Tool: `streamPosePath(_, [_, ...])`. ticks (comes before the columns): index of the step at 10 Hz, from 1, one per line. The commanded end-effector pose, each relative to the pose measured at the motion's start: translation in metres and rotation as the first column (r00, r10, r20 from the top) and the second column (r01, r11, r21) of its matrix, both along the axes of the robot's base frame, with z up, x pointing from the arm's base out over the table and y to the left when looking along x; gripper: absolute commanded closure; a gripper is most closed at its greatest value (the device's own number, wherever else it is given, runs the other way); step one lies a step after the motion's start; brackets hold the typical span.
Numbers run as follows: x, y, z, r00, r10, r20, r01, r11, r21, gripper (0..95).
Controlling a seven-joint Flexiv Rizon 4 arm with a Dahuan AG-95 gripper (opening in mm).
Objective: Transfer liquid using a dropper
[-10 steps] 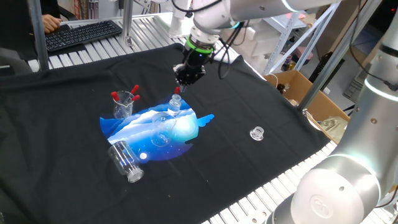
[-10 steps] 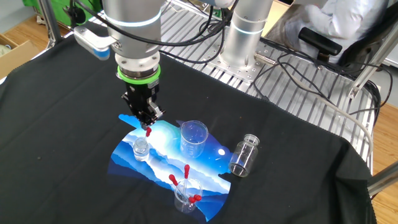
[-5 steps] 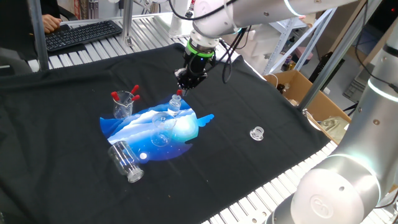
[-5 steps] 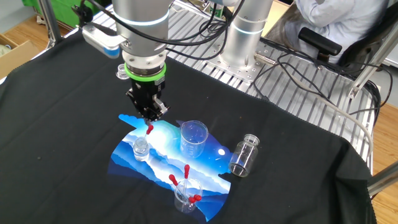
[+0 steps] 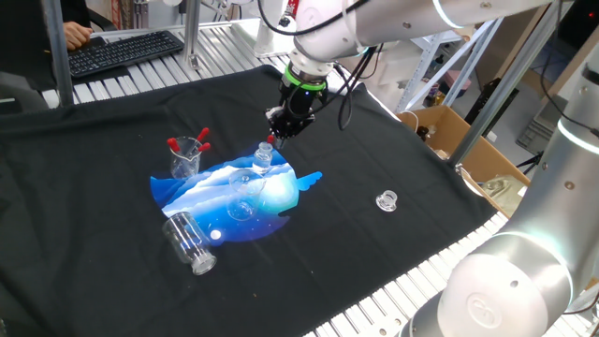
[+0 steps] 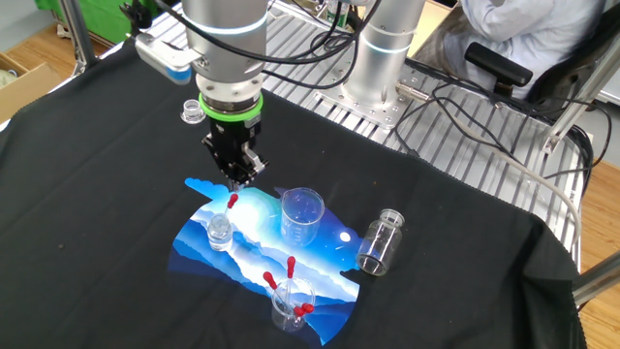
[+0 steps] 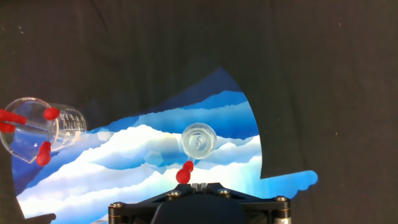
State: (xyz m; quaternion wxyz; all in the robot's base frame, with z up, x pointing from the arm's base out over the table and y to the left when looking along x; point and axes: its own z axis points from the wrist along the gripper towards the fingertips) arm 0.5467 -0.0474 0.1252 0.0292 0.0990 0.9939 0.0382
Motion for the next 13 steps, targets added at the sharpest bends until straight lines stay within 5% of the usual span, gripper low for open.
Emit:
streamPosePath(1, [-0.002, 0.004, 0.001, 1.0, -0.019, 0.001, 0.019, 1.0, 0.003, 95.0])
streamPosePath(7, [0.009, 0.011, 0.004, 1.0, -0.029, 0.005, 0.029, 1.0, 0.0, 95.0])
streamPosePath(13, [0.039, 0.012, 0.006, 0.999, -0.039, 0.004, 0.039, 0.999, 0.002, 95.0])
